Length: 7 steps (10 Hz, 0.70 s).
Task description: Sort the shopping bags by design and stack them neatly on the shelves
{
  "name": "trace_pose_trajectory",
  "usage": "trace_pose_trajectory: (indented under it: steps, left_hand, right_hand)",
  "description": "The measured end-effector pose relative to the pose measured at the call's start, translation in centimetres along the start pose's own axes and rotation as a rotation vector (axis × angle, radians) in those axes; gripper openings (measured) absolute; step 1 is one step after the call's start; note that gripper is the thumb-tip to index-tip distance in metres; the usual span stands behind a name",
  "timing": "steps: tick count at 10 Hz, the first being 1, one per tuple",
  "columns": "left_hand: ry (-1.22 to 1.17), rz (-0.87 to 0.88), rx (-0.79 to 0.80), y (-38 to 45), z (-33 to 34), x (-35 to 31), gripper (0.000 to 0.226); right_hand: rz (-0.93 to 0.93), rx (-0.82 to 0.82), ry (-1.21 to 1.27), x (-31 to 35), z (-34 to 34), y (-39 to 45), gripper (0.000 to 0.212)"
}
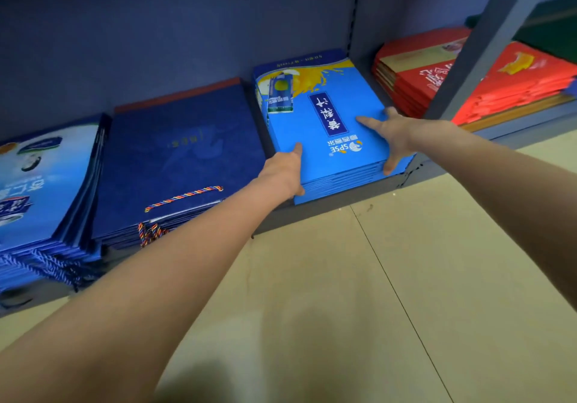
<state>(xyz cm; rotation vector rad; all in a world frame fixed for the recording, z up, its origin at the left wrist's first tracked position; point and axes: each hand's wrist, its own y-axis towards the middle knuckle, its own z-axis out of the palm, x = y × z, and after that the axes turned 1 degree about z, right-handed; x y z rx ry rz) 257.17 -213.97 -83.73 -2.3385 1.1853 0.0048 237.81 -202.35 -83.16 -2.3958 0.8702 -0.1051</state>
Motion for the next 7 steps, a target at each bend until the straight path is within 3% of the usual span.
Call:
trace_pose_trajectory:
  steps: [3,5,6,7]
  left_hand:
    - [0.090,-0.017,0.018,-0.3,1.1,-0.2,0.093]
    - [-0.025,0.042,-0.001,-2.0,-0.1,0.1,0.099]
    - [-0.053,0.107,-0.013,-4.4,-1.3,1.3,0.099]
    - [-0.096,0.199,-0.080,-6.9,-2.0,3.9,0.093]
  right_hand:
    - [0.002,0.013,-0.066,0.7,-0.1,-0.6,0.127]
    - [0.033,-0.037,-0.124,1.7,-1.3,-2.9,0.120]
    - [-0.037,-0.122,-0.054,3.1,-1.9,-5.3,0.115]
    - [-0.240,-0.250,0.234,5.5,-2.0,-8.2,0.107]
